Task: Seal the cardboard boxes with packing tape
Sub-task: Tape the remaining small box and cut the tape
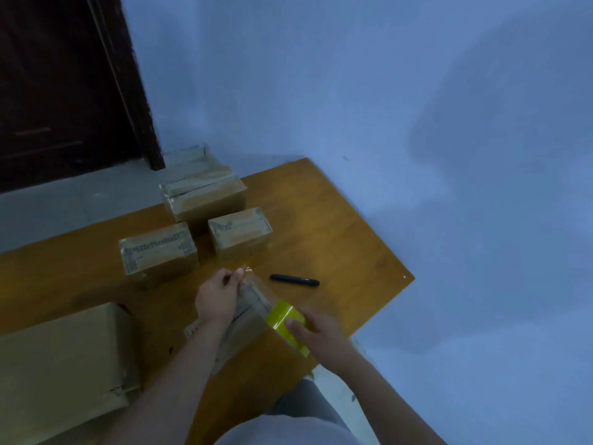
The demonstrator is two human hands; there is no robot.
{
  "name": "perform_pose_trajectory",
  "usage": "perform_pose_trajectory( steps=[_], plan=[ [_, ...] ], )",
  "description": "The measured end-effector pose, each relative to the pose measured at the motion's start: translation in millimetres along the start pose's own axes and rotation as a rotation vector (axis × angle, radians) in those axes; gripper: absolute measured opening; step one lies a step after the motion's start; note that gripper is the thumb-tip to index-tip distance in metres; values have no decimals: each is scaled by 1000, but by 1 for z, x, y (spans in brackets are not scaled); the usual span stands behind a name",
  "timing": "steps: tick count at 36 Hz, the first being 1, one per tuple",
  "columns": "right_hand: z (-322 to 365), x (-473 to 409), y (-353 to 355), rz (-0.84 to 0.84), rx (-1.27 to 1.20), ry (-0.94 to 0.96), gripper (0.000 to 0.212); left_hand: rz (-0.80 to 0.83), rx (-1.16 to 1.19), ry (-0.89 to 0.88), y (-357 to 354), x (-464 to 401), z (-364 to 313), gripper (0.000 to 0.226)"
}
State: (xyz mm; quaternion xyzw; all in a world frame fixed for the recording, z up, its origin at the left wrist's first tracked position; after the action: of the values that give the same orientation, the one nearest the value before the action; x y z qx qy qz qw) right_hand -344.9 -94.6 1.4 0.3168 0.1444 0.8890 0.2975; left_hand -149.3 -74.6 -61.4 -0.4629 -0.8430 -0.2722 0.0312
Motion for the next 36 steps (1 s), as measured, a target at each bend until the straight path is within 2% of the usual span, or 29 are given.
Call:
perform_pose_trajectory(
  steps=[3,12,30,36],
  plan=[
    [0,-3,-3,-11,15,5,27,-37,12,-2,1,-3,4,28],
    [7,-8,2,-44,-5,-47,16,-29,-19,54,1,-5,8,32],
    [4,-16,4,29,153,-161,27,-17,-146,106,0,-5,3,35],
    [-4,-16,4,27,109,-199,28,-11,-145,91,0,-8,4,33]
  ],
)
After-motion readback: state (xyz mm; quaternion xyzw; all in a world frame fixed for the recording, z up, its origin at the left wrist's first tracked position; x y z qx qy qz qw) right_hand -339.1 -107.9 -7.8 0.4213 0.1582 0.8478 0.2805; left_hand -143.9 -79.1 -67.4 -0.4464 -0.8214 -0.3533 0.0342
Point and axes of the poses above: each hand's wrist, its own x-axis away from the middle knuckle, its own y-axis out of the back of the hand, z = x × y, the point moved 4 cm from there along -x, towards the middle knuckle, and after that the axes turned 8 degrees about z, right-handed, at the moved point
